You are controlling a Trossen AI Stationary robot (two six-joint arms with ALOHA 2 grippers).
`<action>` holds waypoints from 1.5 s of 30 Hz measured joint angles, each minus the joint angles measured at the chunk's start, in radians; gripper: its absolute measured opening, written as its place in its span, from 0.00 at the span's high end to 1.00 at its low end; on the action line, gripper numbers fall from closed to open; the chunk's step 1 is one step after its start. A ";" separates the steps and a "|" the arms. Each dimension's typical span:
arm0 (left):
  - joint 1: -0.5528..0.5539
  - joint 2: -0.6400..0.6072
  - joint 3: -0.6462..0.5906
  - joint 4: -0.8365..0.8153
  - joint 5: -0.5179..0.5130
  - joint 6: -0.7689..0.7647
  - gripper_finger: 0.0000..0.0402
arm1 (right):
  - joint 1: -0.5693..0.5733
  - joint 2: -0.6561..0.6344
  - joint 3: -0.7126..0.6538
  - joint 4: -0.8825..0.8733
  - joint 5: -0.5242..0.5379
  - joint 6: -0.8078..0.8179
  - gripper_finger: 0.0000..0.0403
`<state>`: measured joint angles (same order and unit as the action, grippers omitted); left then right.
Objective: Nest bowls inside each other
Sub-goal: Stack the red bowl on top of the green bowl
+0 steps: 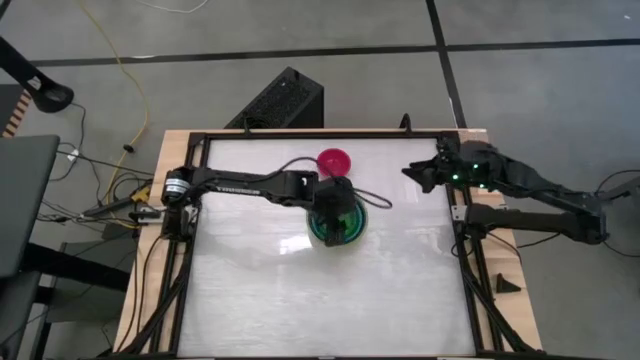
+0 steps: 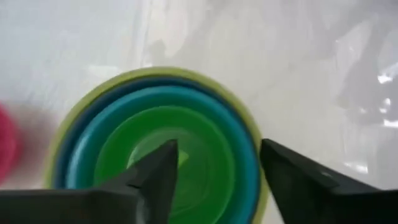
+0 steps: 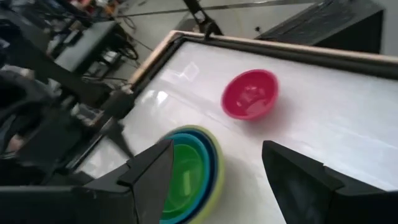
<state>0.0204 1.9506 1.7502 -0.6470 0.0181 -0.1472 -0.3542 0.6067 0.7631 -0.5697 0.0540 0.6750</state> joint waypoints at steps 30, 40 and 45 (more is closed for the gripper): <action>0.241 -0.422 -0.001 -0.163 -0.121 -0.037 0.27 | -0.204 0.929 0.091 0.578 -0.291 0.235 0.31; 0.226 -0.481 -0.001 -0.212 -0.150 -0.081 0.27 | -0.205 1.139 0.398 0.204 -0.184 0.138 0.38; 0.205 -0.489 -0.001 -0.216 -0.166 -0.082 0.27 | -0.211 1.219 0.441 0.205 -0.202 0.175 0.52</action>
<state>0.2254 1.4618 1.7493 -0.8635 -0.1482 -0.2293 -0.5652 1.8254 1.2046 -0.3650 -0.1481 0.8500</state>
